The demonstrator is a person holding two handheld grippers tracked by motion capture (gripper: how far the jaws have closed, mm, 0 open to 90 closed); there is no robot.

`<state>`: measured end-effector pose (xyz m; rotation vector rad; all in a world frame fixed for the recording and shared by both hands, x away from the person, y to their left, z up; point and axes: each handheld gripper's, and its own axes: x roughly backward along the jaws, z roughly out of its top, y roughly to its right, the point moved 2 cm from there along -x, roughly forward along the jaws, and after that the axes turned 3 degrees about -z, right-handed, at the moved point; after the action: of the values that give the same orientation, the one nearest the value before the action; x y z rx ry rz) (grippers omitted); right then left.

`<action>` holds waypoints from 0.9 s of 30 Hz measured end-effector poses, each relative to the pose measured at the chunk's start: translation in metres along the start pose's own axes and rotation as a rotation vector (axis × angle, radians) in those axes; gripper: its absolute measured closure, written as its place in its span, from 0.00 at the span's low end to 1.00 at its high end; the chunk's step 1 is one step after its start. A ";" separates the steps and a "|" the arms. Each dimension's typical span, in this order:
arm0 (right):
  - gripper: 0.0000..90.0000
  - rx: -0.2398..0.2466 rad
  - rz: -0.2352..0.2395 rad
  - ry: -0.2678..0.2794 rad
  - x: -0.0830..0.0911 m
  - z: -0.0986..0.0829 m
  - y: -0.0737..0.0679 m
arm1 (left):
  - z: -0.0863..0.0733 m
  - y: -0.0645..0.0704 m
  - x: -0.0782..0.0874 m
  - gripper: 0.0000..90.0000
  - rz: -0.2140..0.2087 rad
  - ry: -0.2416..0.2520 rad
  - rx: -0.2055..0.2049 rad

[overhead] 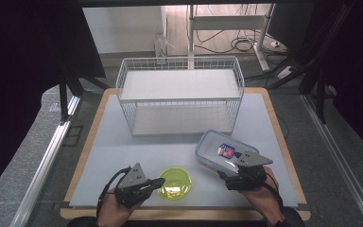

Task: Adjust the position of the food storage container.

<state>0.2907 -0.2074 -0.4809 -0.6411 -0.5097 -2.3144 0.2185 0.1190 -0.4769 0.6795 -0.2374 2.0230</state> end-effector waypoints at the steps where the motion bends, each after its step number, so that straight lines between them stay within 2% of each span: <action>1: 0.15 -0.001 -0.003 0.008 0.001 0.001 0.000 | 0.003 0.006 -0.006 1.00 -0.027 -0.011 -0.005; 6: 0.16 0.001 -0.020 0.002 0.002 0.000 0.001 | 0.007 0.019 -0.021 1.00 -0.050 -0.021 -0.029; 10: 0.16 -0.006 -0.019 0.003 0.002 0.000 0.002 | 0.009 0.027 -0.034 1.00 -0.095 -0.026 -0.029; 14: 0.16 0.000 -0.016 0.002 0.002 0.000 0.001 | 0.009 0.035 -0.048 1.00 -0.112 -0.046 -0.028; 17: 0.16 -0.005 -0.015 0.003 0.002 0.000 0.001 | 0.009 0.039 -0.060 1.00 -0.101 -0.073 -0.033; 22: 0.16 -0.006 -0.018 0.003 0.002 -0.001 0.001 | 0.007 0.037 -0.066 1.00 -0.094 -0.099 -0.009; 23: 0.16 -0.007 -0.019 0.003 0.001 -0.001 0.001 | 0.006 0.036 -0.067 1.00 -0.081 -0.113 -0.005; 24: 0.16 -0.007 -0.019 0.003 0.001 -0.001 0.001 | 0.006 0.036 -0.067 1.00 -0.081 -0.113 -0.005; 25: 0.16 -0.009 -0.022 0.002 0.001 -0.001 0.001 | 0.005 0.032 -0.067 1.00 -0.092 -0.107 0.018; 27: 0.16 -0.011 -0.025 0.002 0.002 -0.001 0.001 | 0.005 0.029 -0.066 1.00 -0.085 -0.103 0.029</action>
<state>0.2904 -0.2096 -0.4805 -0.6412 -0.5066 -2.3430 0.2216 0.0531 -0.5065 0.8000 -0.2357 1.9160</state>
